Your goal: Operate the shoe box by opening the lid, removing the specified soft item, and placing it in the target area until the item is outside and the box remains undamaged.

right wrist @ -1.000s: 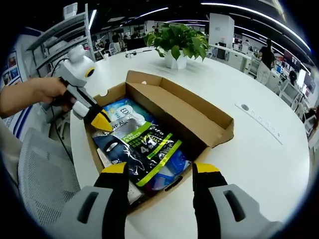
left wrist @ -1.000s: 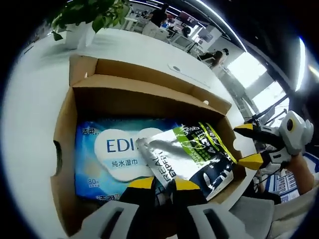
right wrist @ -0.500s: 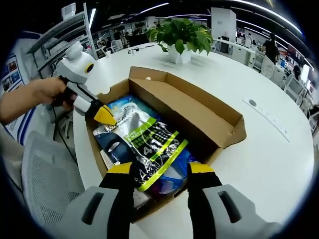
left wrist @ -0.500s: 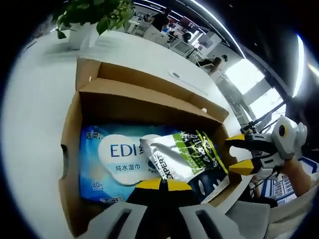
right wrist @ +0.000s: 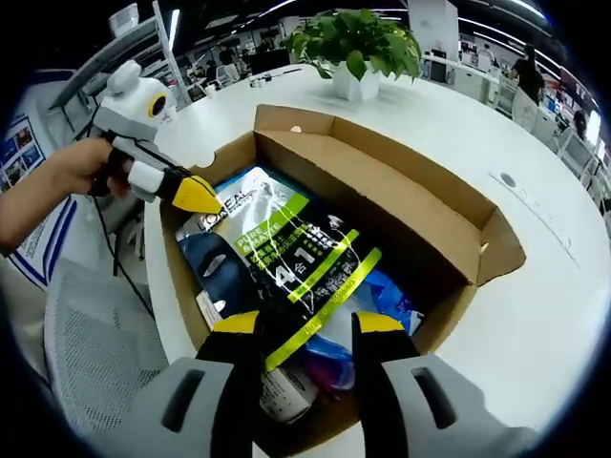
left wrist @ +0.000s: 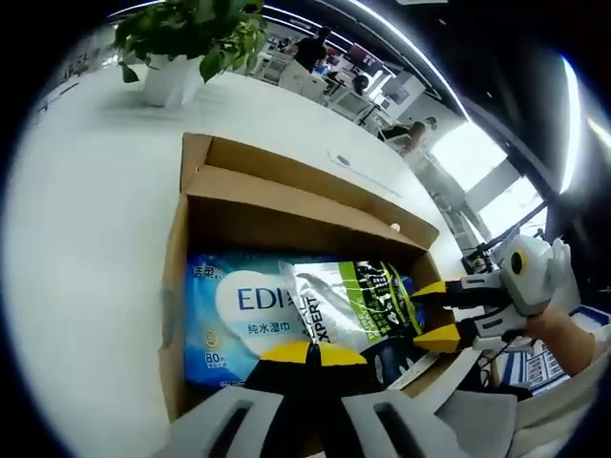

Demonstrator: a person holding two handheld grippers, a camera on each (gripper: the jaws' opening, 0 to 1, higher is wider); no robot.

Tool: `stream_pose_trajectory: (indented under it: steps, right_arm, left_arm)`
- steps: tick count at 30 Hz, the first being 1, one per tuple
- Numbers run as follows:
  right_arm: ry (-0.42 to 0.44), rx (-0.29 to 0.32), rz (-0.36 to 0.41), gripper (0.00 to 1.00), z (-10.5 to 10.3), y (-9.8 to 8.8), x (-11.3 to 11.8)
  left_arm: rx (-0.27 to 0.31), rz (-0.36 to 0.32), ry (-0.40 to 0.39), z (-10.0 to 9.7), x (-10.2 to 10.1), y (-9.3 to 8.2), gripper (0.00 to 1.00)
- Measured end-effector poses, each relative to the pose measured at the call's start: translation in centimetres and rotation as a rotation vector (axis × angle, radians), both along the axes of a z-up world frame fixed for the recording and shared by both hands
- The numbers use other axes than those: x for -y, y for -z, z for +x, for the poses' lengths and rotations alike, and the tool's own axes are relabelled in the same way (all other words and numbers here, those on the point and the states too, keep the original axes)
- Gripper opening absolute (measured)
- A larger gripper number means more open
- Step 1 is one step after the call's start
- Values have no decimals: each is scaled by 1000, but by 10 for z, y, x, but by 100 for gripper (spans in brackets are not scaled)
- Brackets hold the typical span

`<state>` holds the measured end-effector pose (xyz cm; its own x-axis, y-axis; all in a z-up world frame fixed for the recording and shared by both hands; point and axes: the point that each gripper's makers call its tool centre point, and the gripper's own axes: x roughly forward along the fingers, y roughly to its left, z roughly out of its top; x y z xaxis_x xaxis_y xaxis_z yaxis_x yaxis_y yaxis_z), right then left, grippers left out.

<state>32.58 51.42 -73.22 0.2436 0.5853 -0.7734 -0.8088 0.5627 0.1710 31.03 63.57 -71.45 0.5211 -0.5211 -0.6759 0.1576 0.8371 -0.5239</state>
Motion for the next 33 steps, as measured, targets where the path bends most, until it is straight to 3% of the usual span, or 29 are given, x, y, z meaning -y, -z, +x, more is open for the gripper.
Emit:
stream_pose_trajectory:
  steps: [11, 16, 28, 33]
  right_arm:
    - [39, -91, 61, 28, 6, 4, -14]
    - [96, -141, 92, 27, 8, 5, -18]
    - [133, -98, 115, 1, 12, -4, -12]
    - [143, -104, 119, 0, 9, -7, -12]
  left_arm:
    - [26, -14, -13, 2, -7, -2, 0]
    - [28, -11, -9, 1, -8, -1, 0]
    - [41, 5, -8, -2, -10, -2, 0]
    - [52, 10, -3, -1, -7, -7, 0]
